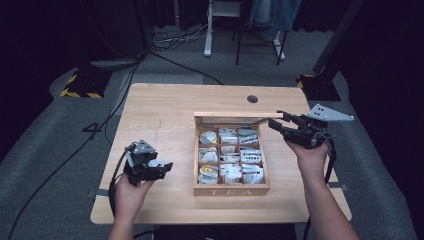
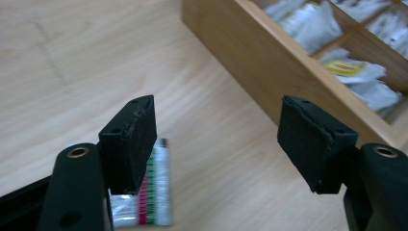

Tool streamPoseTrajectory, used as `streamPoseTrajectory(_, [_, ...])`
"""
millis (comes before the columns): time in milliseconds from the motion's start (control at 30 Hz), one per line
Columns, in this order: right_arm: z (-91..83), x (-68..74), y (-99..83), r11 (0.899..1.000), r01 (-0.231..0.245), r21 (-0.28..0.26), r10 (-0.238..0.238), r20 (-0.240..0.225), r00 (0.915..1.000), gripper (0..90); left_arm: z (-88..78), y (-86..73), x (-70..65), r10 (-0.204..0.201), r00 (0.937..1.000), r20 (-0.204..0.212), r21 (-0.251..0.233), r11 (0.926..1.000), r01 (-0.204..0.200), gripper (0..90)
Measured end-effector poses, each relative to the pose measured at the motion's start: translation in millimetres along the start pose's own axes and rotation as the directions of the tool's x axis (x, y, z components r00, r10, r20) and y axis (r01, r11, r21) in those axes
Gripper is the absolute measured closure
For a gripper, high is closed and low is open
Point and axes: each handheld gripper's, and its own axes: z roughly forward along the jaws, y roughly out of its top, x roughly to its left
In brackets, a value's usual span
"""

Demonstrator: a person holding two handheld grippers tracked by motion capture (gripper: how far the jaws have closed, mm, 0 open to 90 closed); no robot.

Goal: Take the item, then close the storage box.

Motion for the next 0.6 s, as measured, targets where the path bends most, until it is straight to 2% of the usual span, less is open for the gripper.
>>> streamPoseTrajectory(67, [-0.2,0.7,-0.2,1.000,0.000,0.001,0.000,-0.001,1.0000,49.8,7.5,-6.3,-12.6,0.003,0.9999,0.017,0.003,1.0000,-0.003,31.2])
streamPoseTrajectory(100, [-0.5,1.4,-0.3,1.000,-0.001,0.002,0.001,0.000,1.0000,49.8,15.4,-14.7,-25.0,0.027,0.9993,0.025,0.018,0.9995,-0.027,31.3])
streamPoseTrajectory(133, [-0.8,1.7,-0.3,1.000,0.000,0.005,0.000,0.002,1.0000,49.8,15.4,-14.7,-25.0,0.027,0.9993,0.025,0.018,0.9995,-0.027,31.4])
streamPoseTrajectory(167, [-0.8,1.7,-0.3,1.000,0.000,0.005,0.000,0.002,1.0000,49.8,19.7,-19.3,-30.5,0.038,0.9989,0.026,0.023,0.9990,-0.039,31.4])
streamPoseTrajectory(200, [-0.9,2.0,-0.7,1.000,0.001,0.004,-0.001,0.005,1.0000,49.8,27.1,-26.1,-37.7,0.058,0.9981,0.020,0.049,0.9970,-0.059,31.5])
streamPoseTrajectory(367, [-0.8,3.3,-0.2,1.000,0.001,0.008,-0.001,0.010,1.0000,49.6,41.6,-29.9,-39.0,0.054,0.9979,0.035,0.103,0.9930,-0.057,31.8])
streamPoseTrajectory(400, [-0.9,3.5,-0.3,1.000,0.004,0.009,-0.004,0.012,0.9999,49.5,46.5,-31.9,-39.1,0.034,0.9987,0.039,0.111,0.9931,-0.038,31.7])
streamPoseTrajectory(467, [-1.0,3.4,-0.4,1.000,0.004,0.010,-0.004,0.011,0.9999,49.5,49.1,-33.3,-38.6,0.036,0.9983,0.046,0.123,0.9915,-0.041,31.6])
streamPoseTrajectory(500, [-1.1,3.2,-0.3,1.000,0.003,0.011,-0.003,0.007,1.0000,49.5,53.6,-36.7,-39.0,0.036,0.9988,0.031,0.143,0.9888,-0.041,31.6])
streamPoseTrajectory(600, [-1.1,3.1,-0.5,1.000,0.002,0.010,-0.002,0.006,1.0000,49.4,57.3,-40.5,-38.8,0.032,0.9994,0.014,0.157,0.9870,-0.034,31.6])
